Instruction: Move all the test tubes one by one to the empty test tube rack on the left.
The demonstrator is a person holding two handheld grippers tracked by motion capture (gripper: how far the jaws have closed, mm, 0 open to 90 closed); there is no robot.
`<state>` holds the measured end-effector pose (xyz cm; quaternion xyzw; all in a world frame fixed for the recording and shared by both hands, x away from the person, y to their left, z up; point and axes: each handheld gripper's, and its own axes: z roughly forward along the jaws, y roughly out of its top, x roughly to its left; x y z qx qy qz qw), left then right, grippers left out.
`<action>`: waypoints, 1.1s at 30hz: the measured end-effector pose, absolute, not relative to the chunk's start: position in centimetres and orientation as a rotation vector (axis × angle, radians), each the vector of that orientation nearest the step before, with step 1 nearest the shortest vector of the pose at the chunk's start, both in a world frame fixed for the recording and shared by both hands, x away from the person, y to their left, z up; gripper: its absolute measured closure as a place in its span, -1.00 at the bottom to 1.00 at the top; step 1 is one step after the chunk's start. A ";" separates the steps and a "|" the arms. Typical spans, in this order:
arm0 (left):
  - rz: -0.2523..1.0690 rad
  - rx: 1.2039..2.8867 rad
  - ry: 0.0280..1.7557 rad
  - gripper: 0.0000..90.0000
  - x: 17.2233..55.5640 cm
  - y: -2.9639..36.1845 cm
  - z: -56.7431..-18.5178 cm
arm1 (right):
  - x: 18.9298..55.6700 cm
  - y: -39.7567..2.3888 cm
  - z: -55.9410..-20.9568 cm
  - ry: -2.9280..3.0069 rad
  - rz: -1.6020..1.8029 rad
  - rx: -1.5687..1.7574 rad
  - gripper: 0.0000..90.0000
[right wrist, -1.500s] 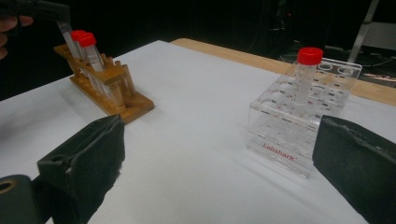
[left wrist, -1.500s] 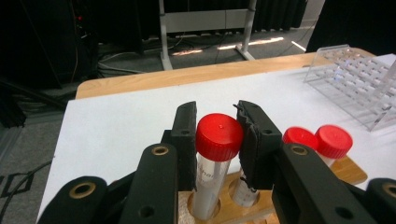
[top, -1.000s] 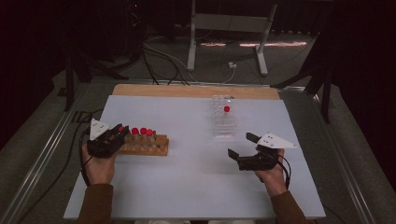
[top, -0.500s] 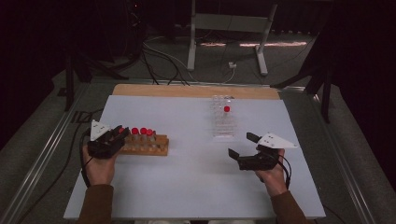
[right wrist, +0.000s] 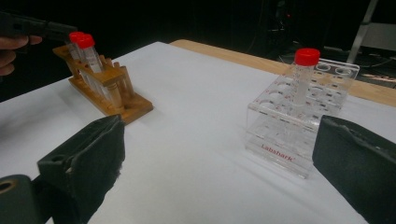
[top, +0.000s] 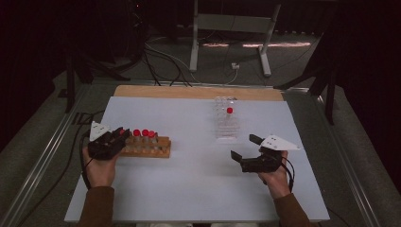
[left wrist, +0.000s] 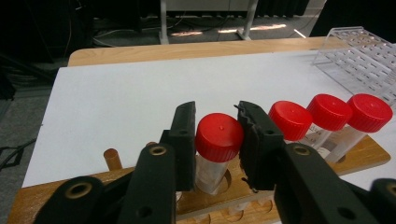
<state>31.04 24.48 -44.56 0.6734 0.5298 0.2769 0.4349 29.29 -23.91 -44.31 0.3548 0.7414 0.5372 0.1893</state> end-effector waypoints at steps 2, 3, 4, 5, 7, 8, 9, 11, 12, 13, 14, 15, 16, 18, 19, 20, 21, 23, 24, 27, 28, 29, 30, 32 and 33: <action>0.686 1.655 1.320 0.34 31.0 24.5 -44.5 | 29.3 -23.9 -44.3 2.085 1.510 0.997 -0.95; 0.688 1.643 1.317 0.25 30.8 24.6 -44.4 | 29.3 -23.9 -44.3 2.084 1.510 0.998 -0.95; 0.690 1.631 1.314 0.16 30.7 24.7 -44.2 | 29.3 -23.9 -44.3 2.083 1.511 0.997 -0.95; 0.690 1.612 1.311 0.05 30.5 24.8 -44.1 | 29.3 -24.0 -44.3 2.083 1.511 0.997 -0.95; 0.689 1.577 1.305 -0.18 30.2 24.9 -43.9 | 29.3 -24.0 -44.3 2.080 1.512 1.001 -0.95; 0.691 1.559 1.303 -0.29 30.0 24.9 -43.8 | 29.3 -24.0 -44.3 2.080 1.512 1.000 -0.95; 0.690 1.541 1.296 -0.39 29.7 24.9 -43.8 | 29.3 -24.0 -44.3 2.080 1.512 1.000 -0.95; 0.675 1.509 1.286 -0.53 29.2 25.0 -43.8 | 29.3 -24.1 -44.2 2.078 1.512 0.999 -0.95; 0.670 1.496 1.280 -0.58 29.0 25.1 -43.8 | 29.3 -24.1 -44.2 2.077 1.512 0.998 -0.95; 0.671 1.485 1.277 -0.61 28.8 25.0 -43.8 | 29.3 -24.1 -44.2 2.076 1.512 1.000 -0.95; 0.672 1.477 1.273 -0.63 28.6 25.0 -43.9 | 29.3 -24.1 -44.1 2.073 1.512 1.000 -0.95; 0.672 1.476 1.269 -0.63 28.5 24.9 -43.9 | 29.3 -24.1 -44.1 2.071 1.513 1.000 -0.95; 0.670 1.483 1.257 -0.65 28.3 24.9 -43.9 | 29.3 -24.1 -44.0 2.070 1.515 0.999 -0.95; 0.667 1.504 1.240 -0.72 28.3 24.6 -43.8 | 29.3 -24.0 -44.0 2.068 1.517 0.998 -0.95; 0.670 1.514 1.234 -0.76 28.2 24.5 -43.7 | 29.3 -24.0 -43.9 2.067 1.515 0.997 -0.95; 0.671 1.514 1.226 -0.79 28.2 24.5 -43.6 | 29.3 -24.0 -43.9 2.067 1.512 0.995 -0.95; 0.671 1.515 1.216 -0.80 28.1 24.4 -43.5 | 29.3 -24.0 -43.8 2.065 1.513 0.997 -0.95; 0.675 1.527 1.203 -0.86 27.9 24.2 -43.3 | 29.3 -24.0 -43.8 2.062 1.510 0.998 -0.95; 0.674 1.532 1.200 -0.90 27.9 24.0 -43.3 | 29.4 -24.1 -43.7 2.059 1.510 0.998 -0.95; 0.676 1.550 1.193 -0.98 27.8 23.6 -43.3 | 29.6 -24.0 -43.5 2.054 1.506 0.999 -0.95; 0.679 1.556 1.194 -0.99 27.8 23.4 -43.3 | 29.7 -24.0 -43.4 2.049 1.508 1.002 -0.95; 0.672 1.557 1.191 -0.99 27.8 23.4 -43.4 | 29.9 -24.0 -43.3 2.046 1.507 1.004 -0.95; 0.668 1.557 1.191 -0.99 27.8 23.3 -43.4 | 30.0 -23.9 -43.3 2.045 1.506 1.007 -0.95; 0.665 1.560 1.186 -0.99 27.7 23.2 -43.4 | 30.5 -23.7 -43.2 2.050 1.497 1.023 -0.95; 0.663 1.563 1.187 -0.99 27.7 23.1 -43.4 | 30.8 -23.6 -43.2 2.054 1.490 1.029 -0.95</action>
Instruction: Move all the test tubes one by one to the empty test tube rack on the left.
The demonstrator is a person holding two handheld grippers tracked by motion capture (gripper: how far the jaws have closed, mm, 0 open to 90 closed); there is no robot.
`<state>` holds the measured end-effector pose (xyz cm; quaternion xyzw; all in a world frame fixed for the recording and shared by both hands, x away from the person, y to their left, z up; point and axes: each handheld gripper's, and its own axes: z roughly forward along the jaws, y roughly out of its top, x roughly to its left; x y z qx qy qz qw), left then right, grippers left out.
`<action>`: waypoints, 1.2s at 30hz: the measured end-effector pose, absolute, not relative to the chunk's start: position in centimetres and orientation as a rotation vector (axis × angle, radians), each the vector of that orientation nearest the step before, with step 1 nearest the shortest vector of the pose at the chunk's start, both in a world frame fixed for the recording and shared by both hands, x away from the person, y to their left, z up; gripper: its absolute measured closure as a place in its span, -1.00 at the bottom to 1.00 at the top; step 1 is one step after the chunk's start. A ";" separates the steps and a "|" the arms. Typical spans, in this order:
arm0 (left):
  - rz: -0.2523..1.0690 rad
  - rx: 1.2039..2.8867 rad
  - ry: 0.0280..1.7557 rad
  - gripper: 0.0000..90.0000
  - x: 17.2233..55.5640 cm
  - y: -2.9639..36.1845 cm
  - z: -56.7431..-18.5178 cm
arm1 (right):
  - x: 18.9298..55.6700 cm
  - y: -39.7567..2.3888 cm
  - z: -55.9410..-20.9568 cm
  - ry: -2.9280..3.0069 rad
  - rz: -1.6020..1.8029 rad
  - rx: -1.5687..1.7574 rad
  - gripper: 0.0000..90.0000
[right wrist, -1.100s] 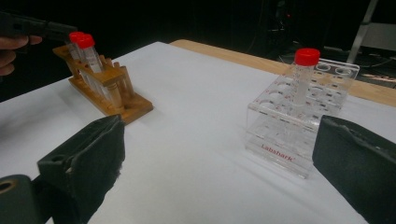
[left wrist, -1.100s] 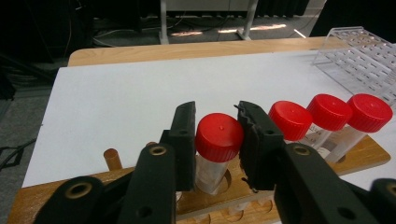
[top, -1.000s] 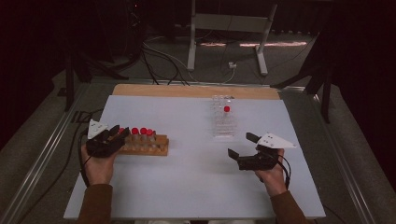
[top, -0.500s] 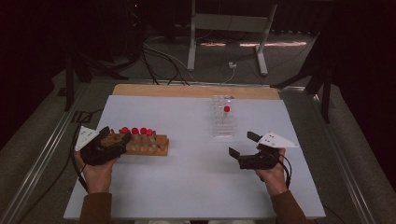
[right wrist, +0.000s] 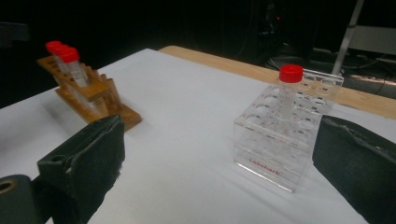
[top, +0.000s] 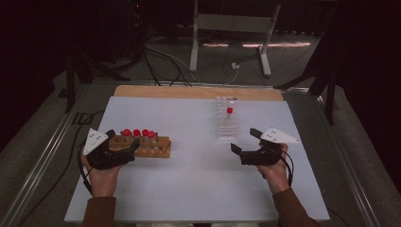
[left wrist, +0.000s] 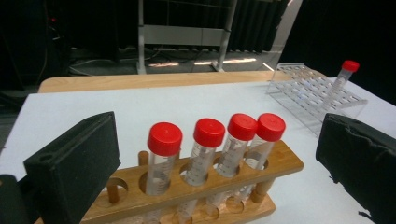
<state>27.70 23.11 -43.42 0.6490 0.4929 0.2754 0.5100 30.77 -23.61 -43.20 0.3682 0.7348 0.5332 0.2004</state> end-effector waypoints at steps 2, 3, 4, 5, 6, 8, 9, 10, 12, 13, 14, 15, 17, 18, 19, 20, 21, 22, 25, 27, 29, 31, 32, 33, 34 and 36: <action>0.661 1.562 1.182 -0.99 27.6 23.0 -43.4 | 31.3 -23.4 -43.1 2.051 1.478 1.037 -0.95; 0.655 1.558 1.178 -0.99 27.6 23.0 -43.4 | 31.5 -23.3 -43.0 2.049 1.472 1.038 -0.95; 0.656 1.554 1.177 -0.99 27.5 23.1 -43.3 | 31.8 -23.2 -42.9 2.046 1.472 1.042 -0.95; 0.658 1.551 1.174 -0.99 27.4 23.1 -43.3 | 32.1 -23.1 -42.8 2.042 1.471 1.047 -0.95; 0.651 1.545 1.173 -0.99 27.4 23.1 -43.2 | 32.4 -23.0 -42.7 2.038 1.470 1.049 -0.95; 0.643 1.534 1.170 -0.99 27.3 23.1 -43.1 | 33.0 -22.9 -42.5 2.033 1.470 1.060 -0.94; 0.645 1.533 1.166 -0.99 27.2 23.0 -43.0 | 33.3 -22.8 -42.4 2.032 1.468 1.064 -0.94; 0.644 1.533 1.165 -0.99 27.2 23.0 -43.0 | 33.6 -22.6 -42.3 2.029 1.464 1.063 -0.93; 0.643 1.527 1.160 -0.99 27.2 22.9 -42.9 | 34.3 -22.4 -42.1 2.021 1.458 1.073 -0.91; 0.645 1.526 1.159 -0.99 27.1 23.0 -42.8 | 34.7 -22.4 -42.1 2.017 1.450 1.080 -0.90; 0.643 1.521 1.158 -0.99 27.1 23.0 -42.7 | 35.1 -22.3 -42.1 2.019 1.441 1.090 -0.90; 0.645 1.518 1.157 -0.99 27.1 23.0 -42.7 | 35.5 -22.2 -42.2 2.021 1.430 1.100 -0.89; 0.644 1.505 1.155 -0.99 27.0 23.1 -42.5 | 36.3 -21.9 -42.3 2.028 1.407 1.106 -0.88; 0.643 1.501 1.154 -0.99 26.9 23.1 -42.4 | 36.7 -21.7 -42.4 2.033 1.395 1.112 -0.87; 0.645 1.497 1.152 -0.99 26.9 23.2 -42.4 | 37.1 -21.6 -42.6 2.034 1.384 1.116 -0.87; 0.645 1.493 1.154 -0.99 26.8 23.2 -42.3 | 37.5 -21.5 -42.8 2.033 1.374 1.127 -0.86; 0.643 1.488 1.155 -0.99 26.8 23.3 -42.3 | 37.9 -21.4 -43.0 2.034 1.367 1.140 -0.86; 0.641 1.484 1.156 -0.99 26.8 23.4 -42.3 | 38.4 -21.3 -43.2 2.036 1.361 1.152 -0.85; 0.638 1.476 1.161 -0.99 26.7 23.5 -42.3 | 39.6 -21.1 -44.0 2.048 1.335 1.196 -0.78; 0.637 1.471 1.159 -0.99 26.6 23.7 -42.2 | 40.2 -20.9 -44.4 2.045 1.316 1.216 -0.68; 0.636 1.466 1.161 -0.99 26.6 23.8 -42.2 | 40.7 -20.7 -44.8 2.039 1.306 1.226 -0.54; 0.631 1.462 1.161 -0.99 26.6 23.8 -42.2 | 41.1 -20.4 -45.2 2.034 1.296 1.229 -0.37; 0.632 1.467 1.161 -0.99 26.6 23.8 -42.2 | 41.3 -20.2 -45.4 2.033 1.288 1.224 -0.32; 0.632 1.471 1.160 -0.99 26.6 23.7 -42.2 | 41.4 -20.0 -45.5 2.021 1.268 1.222 -0.25; 0.631 1.472 1.158 -0.99 26.7 23.7 -42.2 | 41.5 -19.9 -45.7 2.019 1.254 1.218 -0.15; 0.628 1.474 1.155 -0.99 26.7 23.5 -42.2 | 41.8 -19.8 -46.1 2.022 1.245 1.224 0.00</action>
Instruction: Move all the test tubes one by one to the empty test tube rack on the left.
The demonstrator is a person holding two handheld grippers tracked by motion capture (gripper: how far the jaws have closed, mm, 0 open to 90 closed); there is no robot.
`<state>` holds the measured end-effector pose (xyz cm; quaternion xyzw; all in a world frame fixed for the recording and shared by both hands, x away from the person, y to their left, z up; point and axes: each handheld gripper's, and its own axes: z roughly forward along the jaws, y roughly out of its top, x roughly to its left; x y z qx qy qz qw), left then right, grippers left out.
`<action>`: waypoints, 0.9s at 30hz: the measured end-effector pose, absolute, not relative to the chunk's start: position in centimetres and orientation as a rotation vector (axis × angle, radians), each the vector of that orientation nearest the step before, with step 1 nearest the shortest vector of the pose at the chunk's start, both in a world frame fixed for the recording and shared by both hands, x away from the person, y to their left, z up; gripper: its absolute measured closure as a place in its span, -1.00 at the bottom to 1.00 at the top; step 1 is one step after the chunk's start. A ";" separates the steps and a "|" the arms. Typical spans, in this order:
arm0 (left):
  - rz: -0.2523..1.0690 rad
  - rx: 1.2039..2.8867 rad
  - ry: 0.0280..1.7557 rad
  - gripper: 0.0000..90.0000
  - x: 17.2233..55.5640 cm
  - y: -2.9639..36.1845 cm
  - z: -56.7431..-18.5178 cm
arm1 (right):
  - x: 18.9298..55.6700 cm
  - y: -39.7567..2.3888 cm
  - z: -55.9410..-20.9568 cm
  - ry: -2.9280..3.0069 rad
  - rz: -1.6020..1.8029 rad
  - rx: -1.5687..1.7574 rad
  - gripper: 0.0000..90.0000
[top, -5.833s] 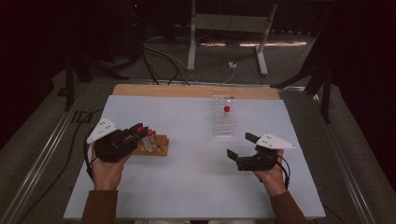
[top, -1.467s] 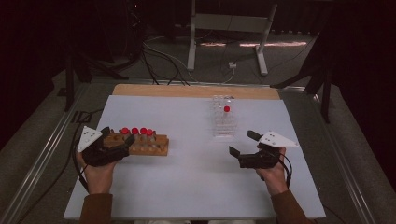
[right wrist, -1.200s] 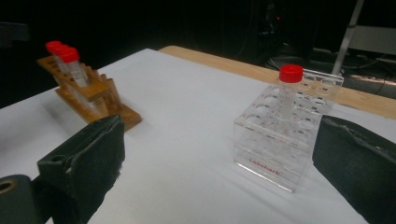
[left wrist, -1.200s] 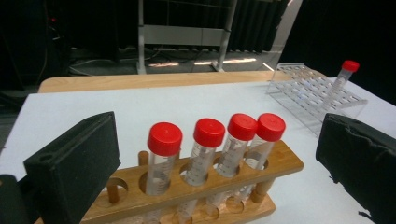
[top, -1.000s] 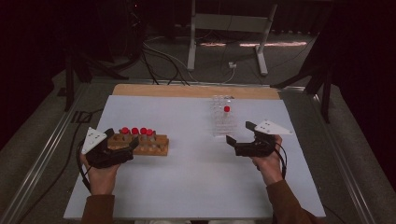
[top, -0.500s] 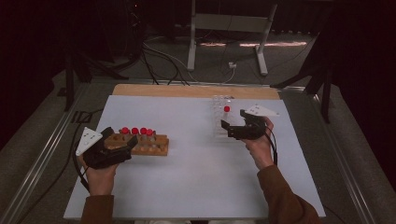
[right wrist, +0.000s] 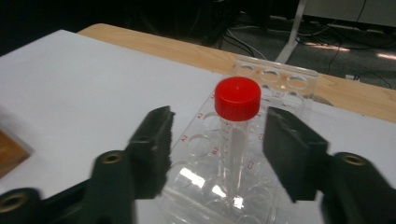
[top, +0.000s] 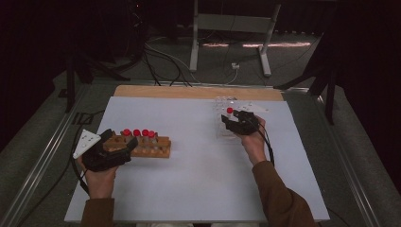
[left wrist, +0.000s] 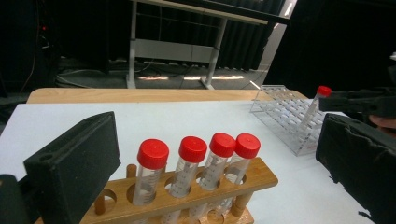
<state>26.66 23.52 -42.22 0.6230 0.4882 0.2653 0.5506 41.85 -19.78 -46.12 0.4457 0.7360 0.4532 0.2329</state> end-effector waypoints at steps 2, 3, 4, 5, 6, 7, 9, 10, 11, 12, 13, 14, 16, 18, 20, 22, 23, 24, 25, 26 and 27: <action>0.627 1.476 1.152 -0.99 26.7 23.4 -42.2 | 42.1 -19.8 -46.4 2.010 1.235 1.242 0.15; 0.627 1.474 1.152 -0.99 26.7 23.4 -42.2 | 42.2 -19.8 -46.5 2.009 1.235 1.243 0.21; 0.626 1.473 1.151 -0.99 26.7 23.5 -42.1 | 42.3 -19.7 -46.6 2.002 1.229 1.249 0.27; 0.624 1.472 1.151 -0.99 26.6 23.5 -42.1 | 42.3 -19.7 -46.7 2.003 1.227 1.249 0.33; 0.625 1.473 1.151 -0.99 26.6 23.5 -42.1 | 42.3 -19.5 -46.8 2.001 1.214 1.243 0.38; 0.623 1.475 1.151 -0.99 26.6 23.5 -42.1 | 42.3 -19.4 -46.9 1.999 1.202 1.234 0.41; 0.621 1.474 1.150 -0.99 26.6 23.5 -42.1 | 42.4 -19.3 -47.0 1.999 1.192 1.232 0.45; 0.620 1.475 1.150 -0.99 26.7 23.4 -42.1 | 42.5 -19.3 -47.1 1.996 1.187 1.237 0.48; 0.621 1.475 1.149 -0.99 26.6 23.4 -42.1 | 42.6 -19.3 -47.2 1.995 1.186 1.247 0.49; 0.620 1.475 1.148 -0.99 26.6 23.4 -42.1 | 42.7 -19.3 -47.3 1.994 1.179 1.253 0.51; 0.620 1.476 1.148 -0.99 26.6 23.4 -42.1 | 42.7 -19.3 -47.4 1.990 1.176 1.261 0.55; 0.621 1.477 1.148 -0.99 26.6 23.4 -42.1 | 42.8 -19.3 -47.5 1.991 1.174 1.266 0.60; 0.621 1.482 1.147 -0.99 26.7 23.3 -42.1 | 42.7 -19.3 -47.5 1.982 1.163 1.264 0.64; 0.619 1.489 1.148 -0.99 26.7 23.3 -42.2 | 42.7 -19.4 -47.5 1.973 1.171 1.275 0.65; 0.619 1.490 1.148 -0.99 26.7 23.3 -42.2 | 42.7 -19.5 -47.3 1.963 1.188 1.278 0.65; 0.621 1.491 1.147 -0.99 26.7 23.3 -42.2 | 42.6 -19.5 -47.0 1.953 1.196 1.273 0.65; 0.622 1.490 1.148 -0.99 26.7 23.3 -42.2 | 42.5 -19.6 -46.9 1.951 1.198 1.267 0.66; 0.621 1.486 1.149 -0.99 26.7 23.3 -42.2 | 42.4 -19.6 -46.8 1.952 1.199 1.264 0.65; 0.623 1.484 1.151 -0.99 26.7 23.4 -42.1 | 42.3 -19.6 -46.7 1.950 1.199 1.259 0.66; 0.623 1.481 1.152 -0.99 26.6 23.4 -42.1 | 42.3 -19.7 -46.6 1.946 1.205 1.257 0.66; 0.623 1.478 1.153 -0.99 26.6 23.5 -42.1 | 42.2 -19.7 -46.4 1.942 1.210 1.256 0.66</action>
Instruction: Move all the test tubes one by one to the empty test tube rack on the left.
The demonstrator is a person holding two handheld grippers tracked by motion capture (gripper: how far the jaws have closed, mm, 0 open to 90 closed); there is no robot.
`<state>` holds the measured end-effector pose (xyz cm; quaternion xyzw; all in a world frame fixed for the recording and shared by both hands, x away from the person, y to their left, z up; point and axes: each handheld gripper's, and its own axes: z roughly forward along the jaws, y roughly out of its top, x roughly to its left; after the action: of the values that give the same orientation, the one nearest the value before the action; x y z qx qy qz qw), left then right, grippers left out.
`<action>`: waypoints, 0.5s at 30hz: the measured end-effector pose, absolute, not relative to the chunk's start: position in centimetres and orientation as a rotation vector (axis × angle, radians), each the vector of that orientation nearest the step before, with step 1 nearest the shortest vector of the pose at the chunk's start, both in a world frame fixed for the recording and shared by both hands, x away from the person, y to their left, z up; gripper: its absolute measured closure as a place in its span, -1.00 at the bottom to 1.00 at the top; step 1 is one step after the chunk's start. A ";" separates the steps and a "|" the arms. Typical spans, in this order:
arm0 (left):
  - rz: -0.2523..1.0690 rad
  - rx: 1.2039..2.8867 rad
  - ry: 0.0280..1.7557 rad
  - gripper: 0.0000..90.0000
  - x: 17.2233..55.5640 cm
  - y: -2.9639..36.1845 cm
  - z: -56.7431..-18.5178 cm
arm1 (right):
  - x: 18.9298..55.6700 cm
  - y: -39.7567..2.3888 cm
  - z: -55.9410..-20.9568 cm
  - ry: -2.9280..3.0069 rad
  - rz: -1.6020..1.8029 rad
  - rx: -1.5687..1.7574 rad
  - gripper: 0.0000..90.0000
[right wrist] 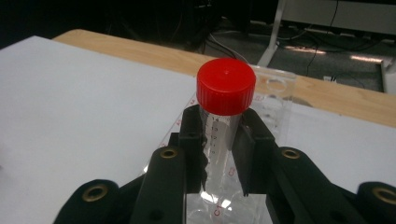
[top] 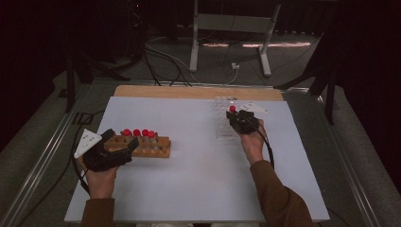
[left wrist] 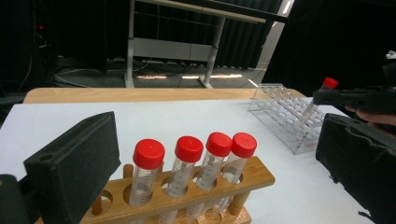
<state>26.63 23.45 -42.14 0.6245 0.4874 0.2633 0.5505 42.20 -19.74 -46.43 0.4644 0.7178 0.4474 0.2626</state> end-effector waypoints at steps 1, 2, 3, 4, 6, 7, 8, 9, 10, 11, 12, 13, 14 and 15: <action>0.624 1.477 1.153 -0.99 26.6 23.5 -42.1 | 42.1 -19.8 -46.3 1.939 1.214 1.250 0.66; 0.626 1.477 1.154 -0.99 26.6 23.5 -42.1 | 42.1 -19.8 -46.1 1.935 1.218 1.247 0.66; 0.626 1.477 1.154 -0.99 26.6 23.5 -42.1 | 42.0 -19.8 -46.0 1.932 1.219 1.241 0.66; 0.627 1.477 1.154 -0.99 26.6 23.5 -42.1 | 42.0 -19.9 -45.8 1.928 1.226 1.237 0.66; 0.627 1.478 1.155 -0.99 26.6 23.5 -42.1 | 41.8 -20.0 -45.5 1.923 1.234 1.230 0.66; 0.628 1.477 1.155 -0.99 26.6 23.5 -42.1 | 41.7 -20.1 -45.3 1.920 1.237 1.226 0.66; 0.626 1.475 1.155 -0.99 26.6 23.6 -42.1 | 41.6 -20.1 -45.1 1.916 1.240 1.216 0.66; 0.621 1.471 1.153 -0.99 26.5 23.6 -42.0 | 41.4 -20.2 -44.9 1.913 1.245 1.213 0.66; 0.615 1.463 1.151 -0.99 26.5 23.6 -42.0 | 41.3 -20.3 -44.7 1.907 1.253 1.208 0.66; 0.614 1.460 1.150 -0.99 26.5 23.6 -42.0 | 41.2 -20.4 -44.5 1.901 1.260 1.205 0.66; 0.614 1.462 1.148 -0.99 26.5 23.6 -41.9 | 41.1 -20.4 -44.2 1.894 1.266 1.203 0.66; 0.615 1.463 1.147 -0.99 26.5 23.6 -41.9 | 41.0 -20.5 -44.0 1.892 1.271 1.198 0.66; 0.615 1.463 1.148 -0.99 26.5 23.5 -41.9 | 40.9 -20.6 -43.8 1.887 1.274 1.192 0.66; 0.615 1.464 1.147 -0.99 26.5 23.5 -41.9 | 40.7 -20.7 -43.6 1.887 1.278 1.185 0.66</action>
<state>26.52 23.52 -41.90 0.6204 0.4863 0.2605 0.5575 40.71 -20.74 -43.60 0.4424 0.7047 0.4774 0.2825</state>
